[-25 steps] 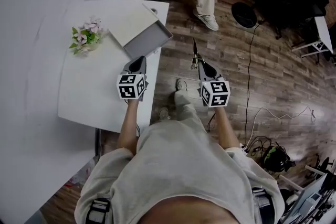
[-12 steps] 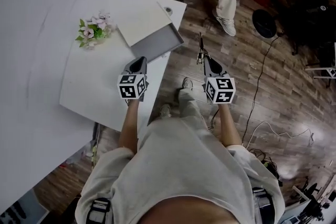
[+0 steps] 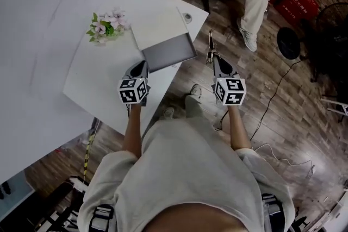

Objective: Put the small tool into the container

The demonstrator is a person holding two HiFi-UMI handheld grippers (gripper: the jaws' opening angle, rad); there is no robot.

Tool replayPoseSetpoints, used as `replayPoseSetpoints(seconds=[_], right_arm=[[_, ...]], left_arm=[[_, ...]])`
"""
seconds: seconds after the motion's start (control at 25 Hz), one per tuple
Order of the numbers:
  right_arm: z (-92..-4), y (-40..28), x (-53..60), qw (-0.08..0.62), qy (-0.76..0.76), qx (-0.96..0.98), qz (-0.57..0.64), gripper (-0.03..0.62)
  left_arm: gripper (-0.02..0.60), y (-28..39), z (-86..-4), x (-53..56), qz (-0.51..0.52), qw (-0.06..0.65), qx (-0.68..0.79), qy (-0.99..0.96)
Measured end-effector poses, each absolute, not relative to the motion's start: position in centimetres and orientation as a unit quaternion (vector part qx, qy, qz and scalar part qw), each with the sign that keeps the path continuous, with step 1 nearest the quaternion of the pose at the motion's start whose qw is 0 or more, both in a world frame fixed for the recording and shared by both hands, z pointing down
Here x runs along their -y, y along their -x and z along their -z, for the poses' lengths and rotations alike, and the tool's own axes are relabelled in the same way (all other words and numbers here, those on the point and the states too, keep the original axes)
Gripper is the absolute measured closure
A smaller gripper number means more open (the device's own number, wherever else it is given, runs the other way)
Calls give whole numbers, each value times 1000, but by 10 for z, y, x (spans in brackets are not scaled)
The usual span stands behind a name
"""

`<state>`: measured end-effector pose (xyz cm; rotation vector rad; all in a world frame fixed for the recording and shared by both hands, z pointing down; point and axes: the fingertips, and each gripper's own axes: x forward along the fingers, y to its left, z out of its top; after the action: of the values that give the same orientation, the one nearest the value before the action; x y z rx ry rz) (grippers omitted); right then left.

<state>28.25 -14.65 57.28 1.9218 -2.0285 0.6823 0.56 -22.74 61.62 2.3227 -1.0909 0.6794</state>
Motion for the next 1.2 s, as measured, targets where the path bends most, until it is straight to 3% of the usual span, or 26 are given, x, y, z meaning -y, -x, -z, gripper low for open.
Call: replayPoseSetpoints(seconds=[0.56,1.2], right_arm=[[-580,-296,214,134,-569,779,-226,591],[-583,-226,240,191,-510,820,-178,591]], left_arm=[[569,9,-610,228,-255,245,504,-788],[569,57,-606,221,-217,256,545,-769]])
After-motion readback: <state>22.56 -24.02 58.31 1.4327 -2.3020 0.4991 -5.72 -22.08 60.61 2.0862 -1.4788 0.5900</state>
